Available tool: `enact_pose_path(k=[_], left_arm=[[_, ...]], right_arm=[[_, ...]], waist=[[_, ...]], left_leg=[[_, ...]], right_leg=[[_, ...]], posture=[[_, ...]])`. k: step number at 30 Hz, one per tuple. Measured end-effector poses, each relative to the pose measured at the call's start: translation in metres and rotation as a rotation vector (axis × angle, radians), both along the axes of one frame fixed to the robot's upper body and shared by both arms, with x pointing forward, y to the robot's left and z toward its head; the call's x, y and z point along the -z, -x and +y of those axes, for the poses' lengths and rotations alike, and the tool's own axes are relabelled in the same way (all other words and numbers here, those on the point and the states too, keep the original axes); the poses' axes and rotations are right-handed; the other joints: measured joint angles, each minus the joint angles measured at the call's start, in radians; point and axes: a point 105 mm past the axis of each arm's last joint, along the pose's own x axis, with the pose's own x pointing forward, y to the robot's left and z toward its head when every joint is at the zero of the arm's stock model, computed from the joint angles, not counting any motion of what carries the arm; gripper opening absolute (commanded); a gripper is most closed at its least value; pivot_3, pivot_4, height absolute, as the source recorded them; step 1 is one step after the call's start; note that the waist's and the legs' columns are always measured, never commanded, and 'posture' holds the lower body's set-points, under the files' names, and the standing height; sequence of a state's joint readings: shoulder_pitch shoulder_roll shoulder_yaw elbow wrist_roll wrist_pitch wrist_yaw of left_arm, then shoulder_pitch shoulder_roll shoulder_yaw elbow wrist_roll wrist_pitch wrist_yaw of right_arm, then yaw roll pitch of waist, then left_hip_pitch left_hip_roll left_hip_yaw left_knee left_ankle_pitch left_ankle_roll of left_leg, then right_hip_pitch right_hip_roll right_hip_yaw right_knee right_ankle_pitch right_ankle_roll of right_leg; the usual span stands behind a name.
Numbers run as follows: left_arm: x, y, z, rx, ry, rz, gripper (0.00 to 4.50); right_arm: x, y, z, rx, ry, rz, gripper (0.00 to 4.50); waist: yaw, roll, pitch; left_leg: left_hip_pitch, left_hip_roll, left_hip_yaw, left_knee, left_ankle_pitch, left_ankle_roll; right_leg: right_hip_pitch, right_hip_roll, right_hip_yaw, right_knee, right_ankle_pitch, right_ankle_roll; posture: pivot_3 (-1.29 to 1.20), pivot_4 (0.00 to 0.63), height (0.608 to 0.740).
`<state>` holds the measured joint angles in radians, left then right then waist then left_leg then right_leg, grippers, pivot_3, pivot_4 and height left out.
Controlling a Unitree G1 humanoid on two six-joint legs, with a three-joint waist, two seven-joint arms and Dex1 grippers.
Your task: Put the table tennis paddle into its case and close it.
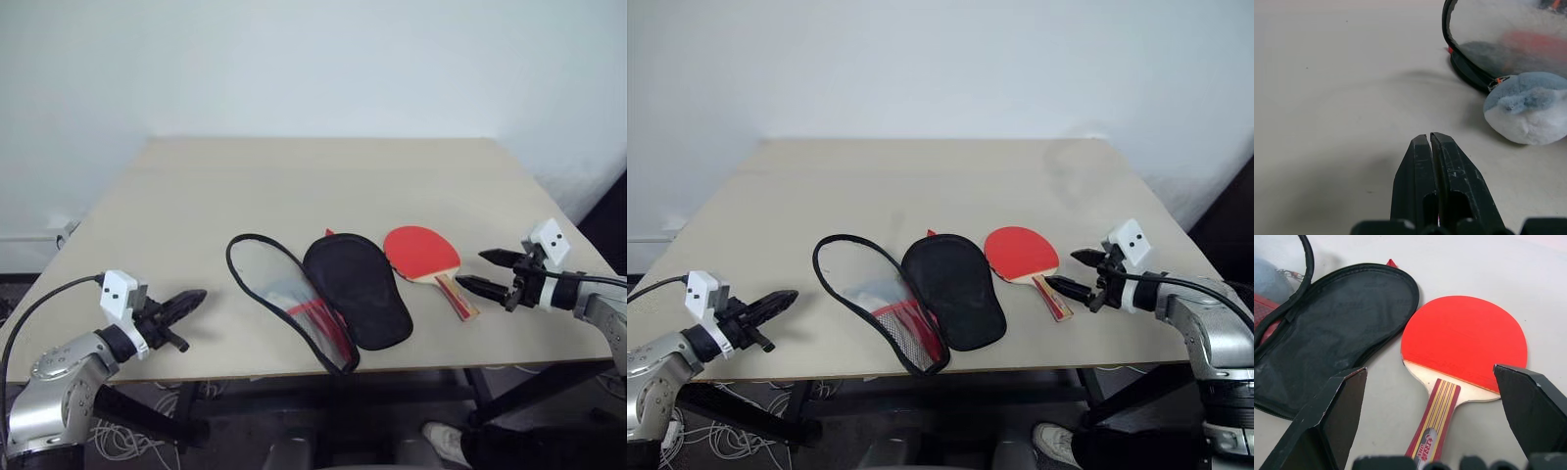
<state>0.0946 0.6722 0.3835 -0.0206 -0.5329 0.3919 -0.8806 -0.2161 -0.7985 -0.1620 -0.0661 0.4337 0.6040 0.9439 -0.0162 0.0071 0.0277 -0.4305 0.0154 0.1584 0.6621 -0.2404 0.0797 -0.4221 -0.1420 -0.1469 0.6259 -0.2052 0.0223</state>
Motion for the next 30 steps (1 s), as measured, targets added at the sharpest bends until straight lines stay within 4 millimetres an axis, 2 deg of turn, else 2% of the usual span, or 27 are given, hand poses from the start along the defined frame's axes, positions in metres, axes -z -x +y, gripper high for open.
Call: enact_pose_path(k=[11, 15, 23, 30], left_arm=[[-0.012, -0.013, 0.001, 0.011, -0.003, -0.039, 0.00], [-0.012, -0.013, 0.000, 0.018, 0.000, -0.031, 0.00], [-0.024, -0.020, -0.009, 0.078, -0.001, -0.072, 0.00], [-0.024, -0.018, -0.012, 0.107, 0.000, -0.078, 0.00]], right_arm=[[0.007, 0.005, 0.015, 0.039, -0.051, -0.003, 4.47], [0.007, 0.001, 0.012, 0.118, -0.010, -0.027, 4.47], [0.009, 0.000, 0.012, 0.185, -0.008, 0.076, 4.47], [0.013, -0.005, 0.015, 0.227, -0.022, 0.100, 4.47]], waist=[[0.001, 0.000, 0.000], [0.001, 0.000, 0.000], [-0.001, 0.000, 0.000], [-0.006, 0.000, 0.000]], left_leg=[[0.000, 0.000, 0.000, -0.001, 0.000, 0.000], [0.000, 0.000, 0.001, -0.002, 0.000, 0.000], [0.000, 0.000, 0.002, -0.004, 0.000, 0.000], [0.000, 0.000, 0.003, -0.005, 0.000, 0.000]], right_leg=[[0.000, 0.001, 0.000, 0.000, 0.000, 0.000], [-0.001, 0.001, 0.000, 0.000, 0.000, 0.000], [-0.002, 0.002, 0.001, 0.000, 0.000, -0.001], [-0.003, 0.002, 0.001, 0.000, 0.000, 0.000]], posture=[[0.00, 0.000, 0.706], [0.00, 0.000, 0.706], [0.00, 0.000, 0.706], [0.00, 0.000, 0.706]])
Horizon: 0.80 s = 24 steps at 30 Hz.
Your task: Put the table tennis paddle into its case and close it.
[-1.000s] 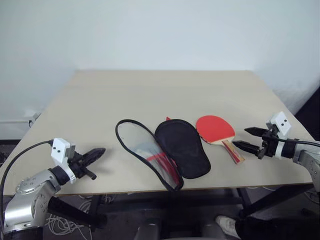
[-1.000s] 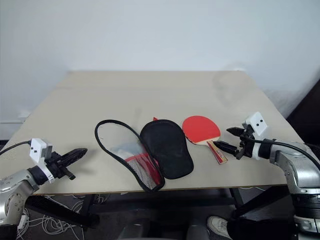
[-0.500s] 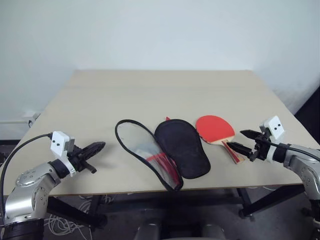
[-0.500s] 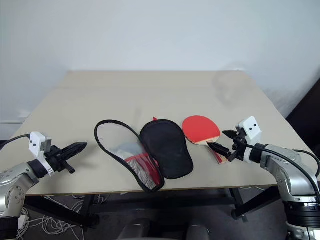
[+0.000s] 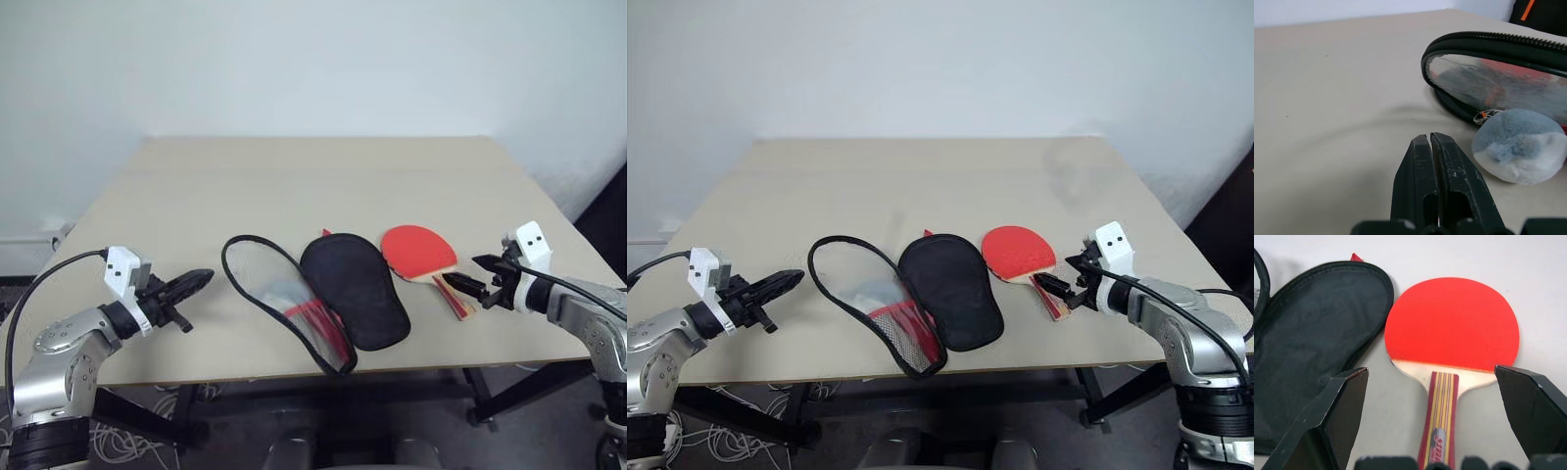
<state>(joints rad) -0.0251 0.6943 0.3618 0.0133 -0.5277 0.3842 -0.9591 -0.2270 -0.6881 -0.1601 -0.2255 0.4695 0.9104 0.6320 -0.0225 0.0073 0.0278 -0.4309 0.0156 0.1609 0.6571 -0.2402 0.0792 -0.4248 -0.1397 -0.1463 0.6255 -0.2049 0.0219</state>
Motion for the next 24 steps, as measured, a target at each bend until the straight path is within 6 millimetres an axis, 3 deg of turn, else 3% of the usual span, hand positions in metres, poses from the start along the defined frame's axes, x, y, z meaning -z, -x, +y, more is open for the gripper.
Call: enact_pose_path(k=[11, 16, 24], left_arm=[[0.000, 0.015, -0.006, 0.092, -0.026, 0.020, 0.00], [-0.014, 0.024, -0.016, 0.156, -0.007, -0.005, 0.00], [-0.035, 0.046, -0.025, 0.269, 0.030, -0.004, 0.00]], right_arm=[[0.011, 0.002, -0.004, -0.021, 0.067, 0.076, 4.47], [0.018, -0.011, 0.003, -0.027, 0.091, 0.109, 4.47], [0.051, -0.021, 0.000, 0.061, 0.111, 0.218, 4.47]], waist=[[-0.002, 0.000, 0.000], [-0.011, 0.000, 0.000], [-0.022, 0.000, 0.000]], left_leg=[[0.000, -0.001, 0.003, -0.005, 0.001, -0.002], [0.001, 0.000, 0.003, -0.008, 0.003, -0.005], [0.001, -0.001, 0.003, -0.009, 0.005, -0.008]], right_leg=[[-0.002, 0.000, 0.001, 0.000, 0.000, 0.000], [-0.003, 0.000, 0.001, -0.001, 0.001, -0.001], [-0.002, 0.000, 0.000, -0.001, 0.001, -0.001]], posture=[[0.00, 0.000, 0.706], [0.00, 0.000, 0.706], [0.00, 0.000, 0.706]])
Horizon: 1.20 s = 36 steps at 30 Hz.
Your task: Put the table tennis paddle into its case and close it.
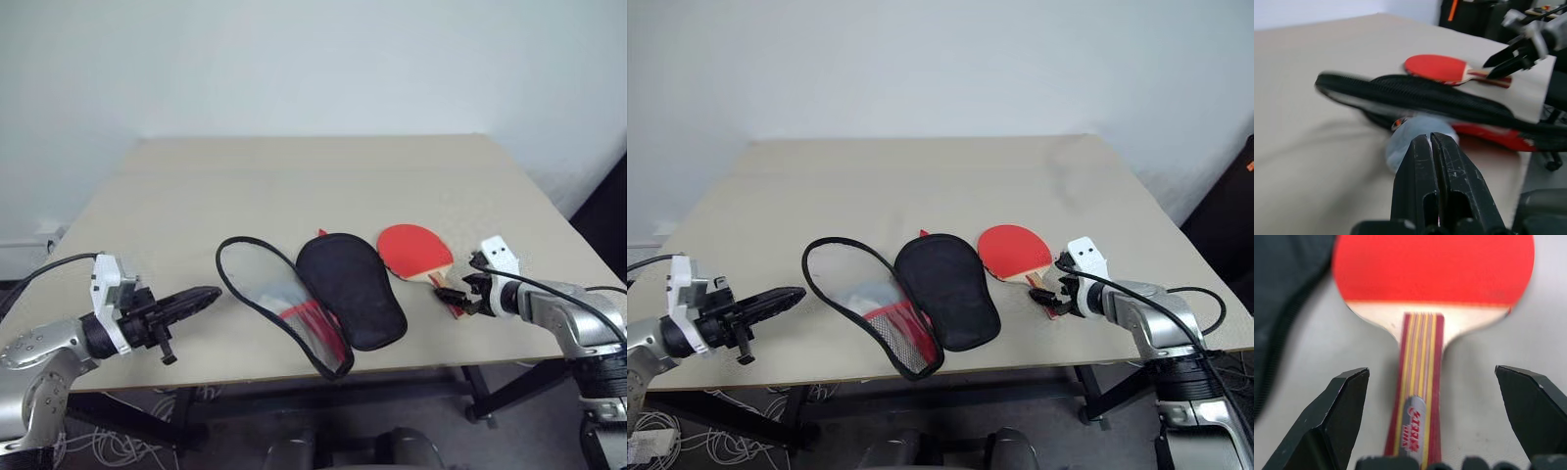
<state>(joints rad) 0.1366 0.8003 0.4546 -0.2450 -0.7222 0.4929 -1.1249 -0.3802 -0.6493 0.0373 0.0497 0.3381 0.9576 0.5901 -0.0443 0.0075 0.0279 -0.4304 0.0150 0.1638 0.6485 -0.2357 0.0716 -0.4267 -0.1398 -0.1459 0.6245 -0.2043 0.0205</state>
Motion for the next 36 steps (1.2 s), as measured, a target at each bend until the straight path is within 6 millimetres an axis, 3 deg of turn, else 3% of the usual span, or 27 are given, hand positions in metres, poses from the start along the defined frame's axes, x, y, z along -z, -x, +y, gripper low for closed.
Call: enact_pose_path(k=[6, 7, 9, 14, 18, 27, 31, 33, 36], left_arm=[[-0.006, 0.002, -0.002, 0.029, -0.035, -0.015, 0.00], [-0.007, 0.001, -0.002, 0.030, -0.035, -0.017, 0.00], [-0.010, 0.000, -0.003, 0.034, -0.037, -0.030, 0.00], [-0.013, -0.002, -0.003, 0.042, -0.041, -0.040, 0.00], [-0.013, -0.002, -0.004, 0.049, -0.042, -0.041, 0.00], [-0.009, 0.002, -0.002, 0.055, -0.056, -0.019, 0.00], [-0.011, 0.007, 0.004, 0.054, -0.073, -0.013, 0.00], [-0.013, 0.008, 0.005, 0.054, -0.078, -0.020, 0.00], [-0.013, 0.009, 0.005, 0.058, -0.079, -0.020, 0.00]], right_arm=[[0.008, -0.008, 0.006, 0.021, 0.002, 0.010, 4.47], [0.008, -0.010, 0.007, 0.021, -0.004, 0.007, 4.30], [0.010, -0.013, 0.009, 0.034, -0.009, 0.002, 3.89], [0.011, -0.019, 0.011, 0.050, -0.013, -0.008, 2.21], [0.010, -0.021, 0.013, 0.064, -0.019, -0.019, 1.15], [0.009, -0.022, 0.013, 0.080, -0.024, -0.027, 1.14], [-0.005, -0.023, 0.014, 0.085, -0.055, -0.059, 1.14], [-0.020, -0.018, 0.029, 0.029, -0.114, -0.089, 1.14], [-0.047, -0.008, 0.074, -0.093, -0.239, -0.144, 1.14]], waist=[[-0.005, -0.001, -0.001], [-0.009, -0.001, -0.001], [-0.011, -0.003, -0.002], [-0.012, -0.006, -0.004], [-0.012, -0.007, -0.004], [-0.012, -0.007, -0.005], [-0.011, -0.006, -0.004], [-0.012, -0.005, -0.003], [-0.020, -0.006, -0.003]], left_leg=[[0.001, 0.000, 0.002, -0.005, 0.004, -0.006], [0.001, 0.000, 0.002, -0.006, 0.004, -0.007], [0.002, 0.001, 0.003, -0.008, 0.005, -0.009], [0.003, 0.001, 0.010, -0.013, 0.008, -0.013], [0.002, 0.001, 0.015, -0.014, 0.008, -0.013], [0.002, 0.002, 0.018, -0.014, 0.008, -0.013], [0.000, 0.002, 0.019, -0.013, 0.008, -0.013], [0.001, 0.002, 0.019, -0.013, 0.008, -0.013], [0.001, 0.005, 0.018, -0.013, 0.008, -0.013]], right_leg=[[-0.001, 0.001, 0.001, 0.000, 0.000, -0.001], [-0.001, 0.001, 0.000, 0.000, 0.001, -0.001], [-0.001, 0.001, 0.001, 0.000, 0.001, -0.002], [-0.004, 0.001, 0.006, 0.001, 0.003, -0.004], [-0.011, 0.000, 0.012, 0.001, 0.003, -0.005], [-0.014, 0.001, 0.015, 0.002, 0.004, -0.006], [-0.017, 0.001, 0.016, 0.002, 0.004, -0.006], [-0.017, 0.001, 0.017, 0.002, 0.004, -0.006], [-0.017, 0.002, 0.017, 0.002, 0.004, -0.006]], posture=[[0.00, 0.000, 0.706], [0.00, 0.000, 0.706], [0.00, 0.000, 0.706], [0.00, 0.000, 0.706], [0.00, 0.000, 0.706], [0.00, 0.000, 0.706], [0.00, 0.000, 0.706], [0.00, 0.000, 0.706], [0.00, 0.000, 0.706]])
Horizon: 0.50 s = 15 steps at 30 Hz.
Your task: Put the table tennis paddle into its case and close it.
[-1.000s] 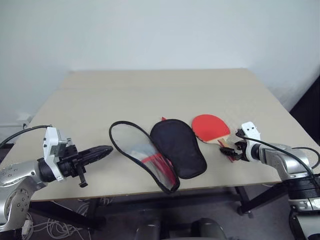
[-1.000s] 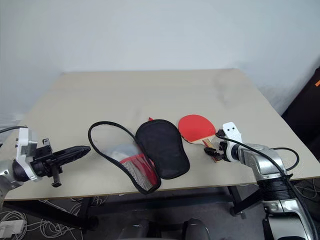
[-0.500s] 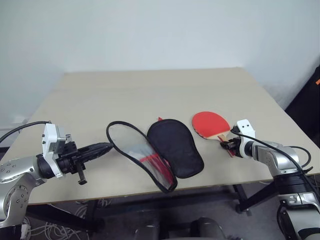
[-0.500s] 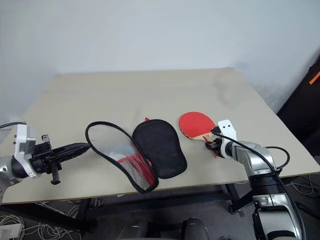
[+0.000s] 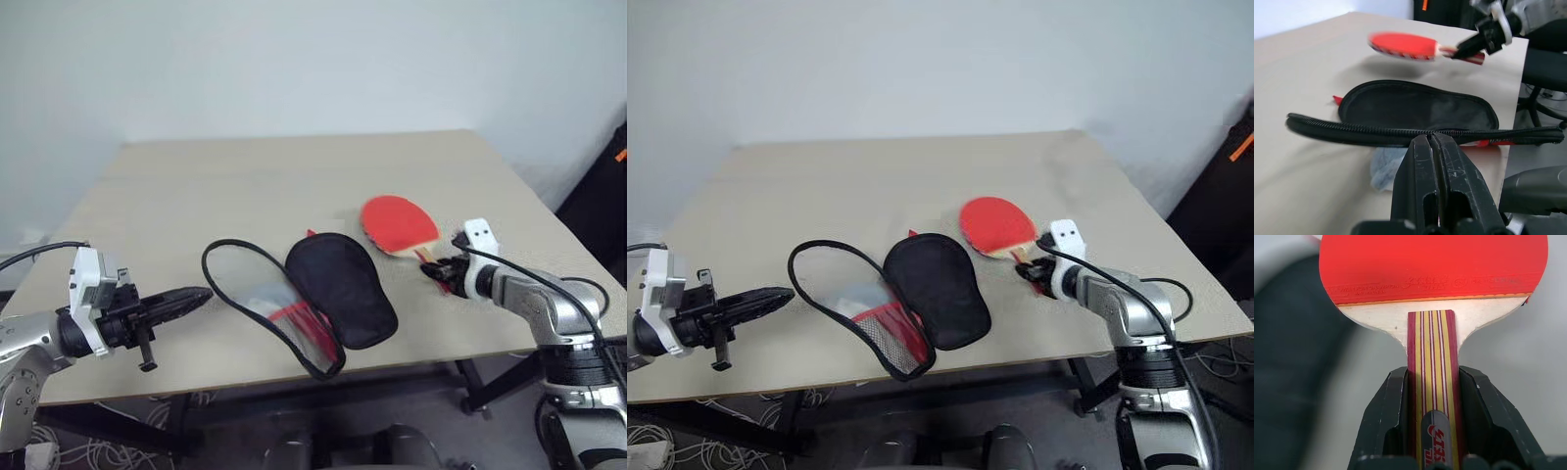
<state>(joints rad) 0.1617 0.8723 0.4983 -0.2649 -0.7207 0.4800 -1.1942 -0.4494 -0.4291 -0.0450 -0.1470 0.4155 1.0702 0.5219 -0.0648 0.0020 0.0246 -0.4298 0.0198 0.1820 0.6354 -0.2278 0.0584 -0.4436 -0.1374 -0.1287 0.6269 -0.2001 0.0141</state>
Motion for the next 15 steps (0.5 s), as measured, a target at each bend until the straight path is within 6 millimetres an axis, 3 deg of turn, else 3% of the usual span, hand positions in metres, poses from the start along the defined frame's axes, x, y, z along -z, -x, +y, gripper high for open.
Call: enact_pose_path(k=[4, 10, 11, 12, 13, 14, 15], left_arm=[[0.000, 0.000, 0.000, -0.001, -0.002, -0.005, 0.00], [-0.001, 0.000, 0.000, -0.003, -0.004, -0.012, 0.00], [-0.001, -0.001, 0.000, -0.005, -0.004, -0.014, 0.00], [-0.001, -0.001, -0.001, -0.003, -0.003, -0.014, 0.00], [-0.001, 0.000, -0.002, 0.000, -0.005, -0.017, 0.00], [-0.001, 0.000, -0.003, 0.002, -0.007, -0.018, 0.00], [-0.001, 0.000, -0.003, 0.002, -0.008, -0.020, 0.00]], right_arm=[[-0.010, 0.014, 0.041, -0.086, -0.056, 0.002, 1.14], [0.006, 0.039, 0.082, -0.148, -0.056, 0.114, 1.14], [0.011, 0.043, 0.087, -0.153, -0.053, 0.139, 1.14], [0.017, 0.046, 0.090, -0.156, -0.042, 0.160, 1.14], [0.021, 0.048, 0.090, -0.154, -0.028, 0.174, 1.14], [0.024, 0.048, 0.089, -0.140, -0.015, 0.181, 1.14], [0.027, 0.048, 0.087, -0.124, -0.007, 0.187, 1.14]], waist=[[-0.003, 0.000, 0.000], [-0.004, -0.007, -0.004], [-0.004, -0.015, -0.006], [-0.006, -0.018, -0.005], [-0.008, -0.014, -0.004], [-0.009, 0.001, -0.002], [-0.009, 0.013, 0.000]], left_leg=[[0.000, 0.000, 0.001, -0.001, 0.000, 0.000], [0.000, -0.010, 0.007, -0.019, 0.009, -0.015], [0.001, -0.012, 0.010, -0.020, 0.010, -0.033], [-0.007, -0.008, -0.003, 0.016, -0.006, -0.112], [-0.022, -0.006, -0.044, 0.068, -0.028, -0.186], [-0.032, -0.005, -0.099, 0.101, -0.057, -0.189], [-0.033, -0.008, -0.109, 0.099, -0.059, -0.117]], right_leg=[[0.000, 0.001, -0.001, 0.000, 0.000, 0.000], [-0.008, -0.006, 0.004, 0.016, 0.001, -0.009], [-0.018, -0.015, 0.007, 0.015, -0.002, -0.013], [-0.020, -0.029, 0.010, 0.017, -0.007, -0.020], [-0.019, -0.030, 0.004, 0.024, -0.011, -0.027], [-0.015, -0.027, -0.011, 0.038, -0.016, -0.024], [-0.012, -0.015, -0.019, 0.038, -0.017, -0.021]], posture=[[0.00, 0.000, 0.706], [0.00, 0.000, 0.706], [0.00, 0.000, 0.706], [0.00, 0.000, 0.706], [0.00, 0.000, 0.706], [0.00, 0.000, 0.706], [0.00, 0.000, 0.706]])
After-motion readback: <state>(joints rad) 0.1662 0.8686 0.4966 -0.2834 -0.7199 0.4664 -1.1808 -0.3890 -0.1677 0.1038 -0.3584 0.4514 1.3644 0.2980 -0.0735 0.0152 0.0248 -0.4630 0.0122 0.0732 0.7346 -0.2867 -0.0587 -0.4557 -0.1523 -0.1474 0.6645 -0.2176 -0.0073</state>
